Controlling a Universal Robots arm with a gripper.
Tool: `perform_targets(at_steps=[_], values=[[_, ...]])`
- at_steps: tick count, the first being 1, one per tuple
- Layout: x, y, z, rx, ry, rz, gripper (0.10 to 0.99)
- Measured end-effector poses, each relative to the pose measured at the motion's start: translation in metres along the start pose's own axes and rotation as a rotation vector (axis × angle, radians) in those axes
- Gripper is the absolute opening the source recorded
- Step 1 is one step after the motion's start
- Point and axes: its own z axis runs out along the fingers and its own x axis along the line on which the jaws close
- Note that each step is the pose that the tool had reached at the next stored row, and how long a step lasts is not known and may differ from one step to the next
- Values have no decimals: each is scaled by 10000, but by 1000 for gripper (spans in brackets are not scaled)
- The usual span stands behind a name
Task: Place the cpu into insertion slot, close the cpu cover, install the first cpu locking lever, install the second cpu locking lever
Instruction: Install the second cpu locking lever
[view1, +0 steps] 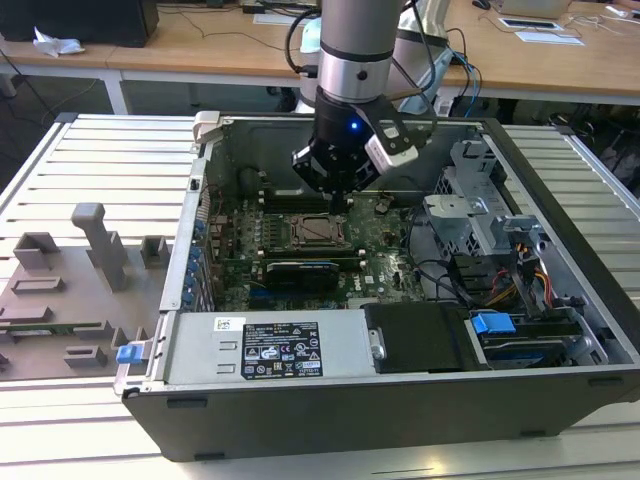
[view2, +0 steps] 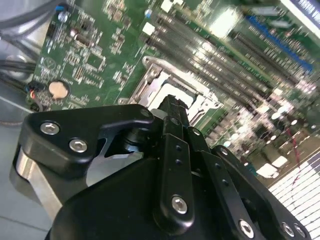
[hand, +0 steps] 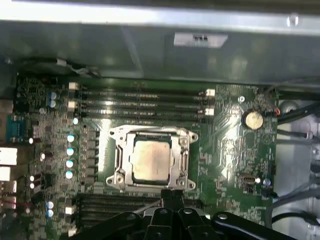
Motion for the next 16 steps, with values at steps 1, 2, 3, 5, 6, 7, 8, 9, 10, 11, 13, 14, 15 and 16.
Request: perform_targets(at_steps=[1,2,3,5,6,7,8,9,10,11,13,14,15,16], values=[[2,-29,0,-32,-1,-1,106],[5,-51,0,-113,-5,-2,106],[11,-79,2,-383,-19,-1,106],[25,-120,1,-1090,-53,0,106],[39,-168,3,-1605,-78,0,106],[72,-231,31,-1679,-83,2,106],[97,-253,47,-1680,-82,0,106],[123,-281,71,-1681,-83,0,106],[137,-306,93,-1681,-82,-1,106],[147,-326,113,-1682,-82,0,106],[169,-410,170,-1696,-83,0,106],[181,-430,186,-1701,-84,2,106],[193,-441,199,-1705,-84,2,106],[210,-450,217,-1713,-84,1,106]])
